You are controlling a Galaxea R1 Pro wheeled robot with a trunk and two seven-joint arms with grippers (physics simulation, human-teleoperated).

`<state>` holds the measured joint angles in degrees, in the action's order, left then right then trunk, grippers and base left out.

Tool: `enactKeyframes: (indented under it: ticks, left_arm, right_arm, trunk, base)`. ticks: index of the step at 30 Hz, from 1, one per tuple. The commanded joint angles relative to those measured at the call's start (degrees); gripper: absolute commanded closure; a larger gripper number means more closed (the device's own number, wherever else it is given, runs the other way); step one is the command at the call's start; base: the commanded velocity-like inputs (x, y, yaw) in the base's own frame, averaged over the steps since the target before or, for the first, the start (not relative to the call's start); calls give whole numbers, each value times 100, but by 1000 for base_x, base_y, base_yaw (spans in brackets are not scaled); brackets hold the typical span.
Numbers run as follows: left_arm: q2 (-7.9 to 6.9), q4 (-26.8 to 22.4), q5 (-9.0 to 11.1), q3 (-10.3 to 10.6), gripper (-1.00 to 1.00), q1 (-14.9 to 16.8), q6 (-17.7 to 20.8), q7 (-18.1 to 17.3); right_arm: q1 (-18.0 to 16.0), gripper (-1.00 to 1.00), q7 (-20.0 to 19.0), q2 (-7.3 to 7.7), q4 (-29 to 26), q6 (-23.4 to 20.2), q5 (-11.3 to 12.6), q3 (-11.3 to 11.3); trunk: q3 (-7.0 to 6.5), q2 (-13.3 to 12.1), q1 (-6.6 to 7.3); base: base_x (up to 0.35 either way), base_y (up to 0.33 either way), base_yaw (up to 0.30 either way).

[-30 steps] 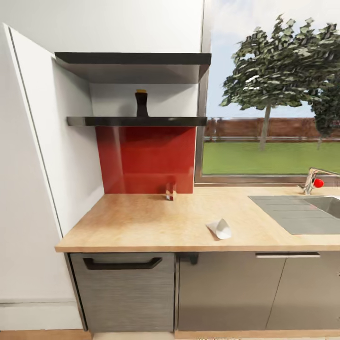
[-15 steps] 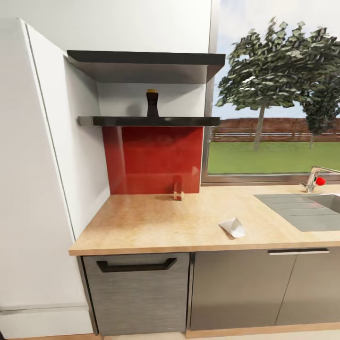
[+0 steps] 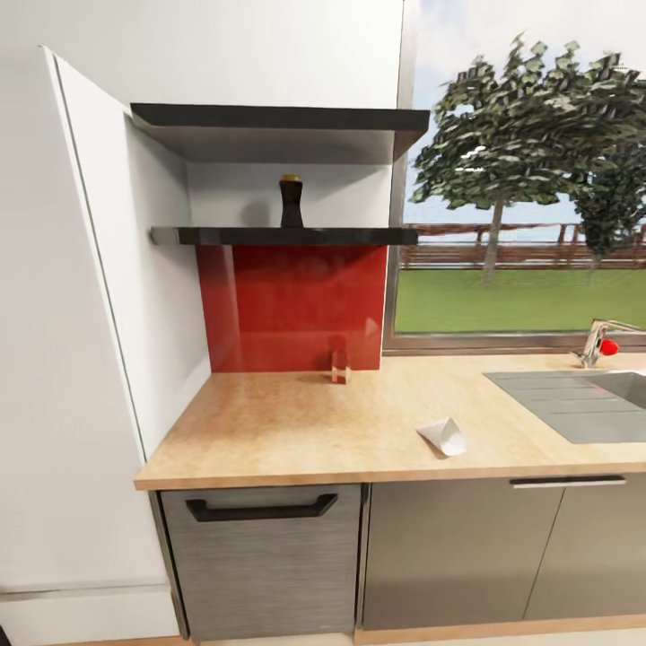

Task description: Set up a coffee station on the kitchen countertop: keep the coffee maker on the countertop, move the bottle of coffee from the kitchen shelf to the counter next to the coffee maker, place a paper coffee filter on top of the coffee maker, put the saucer next to the coffee maker with the coffee cup on the saucer, and place the electric kettle next to the coffee maker.

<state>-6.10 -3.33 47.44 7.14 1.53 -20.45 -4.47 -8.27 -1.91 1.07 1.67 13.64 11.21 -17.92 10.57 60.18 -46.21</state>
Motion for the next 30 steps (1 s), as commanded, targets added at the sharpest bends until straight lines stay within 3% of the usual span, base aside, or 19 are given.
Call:
enactKeyframes:
  ticks: [1, 23, 30]
  left_arm:
    - [-2, 8, 65, 43, -100, 5, -17, -30]
    - [-5, 8, 155, 37, -100, 5, -20, -36]
    - [-5, 8, 129, 48, -100, 5, -9, -42]
  right_arm:
    - [-8, -100, -20, -1, 18, 34, 59, -46]
    - [-8, -100, -22, -10, 18, 34, 59, -51]
    - [-8, -100, -24, -14, 18, 34, 58, -51]
  trunk:
    - [-11, -36, 22]
    - [-406, -919, 505]
    - [-531, -1199, 659]
  base:
    - [0, 0, 0]
    - [0, 0, 0]
    - [0, 177, 0]
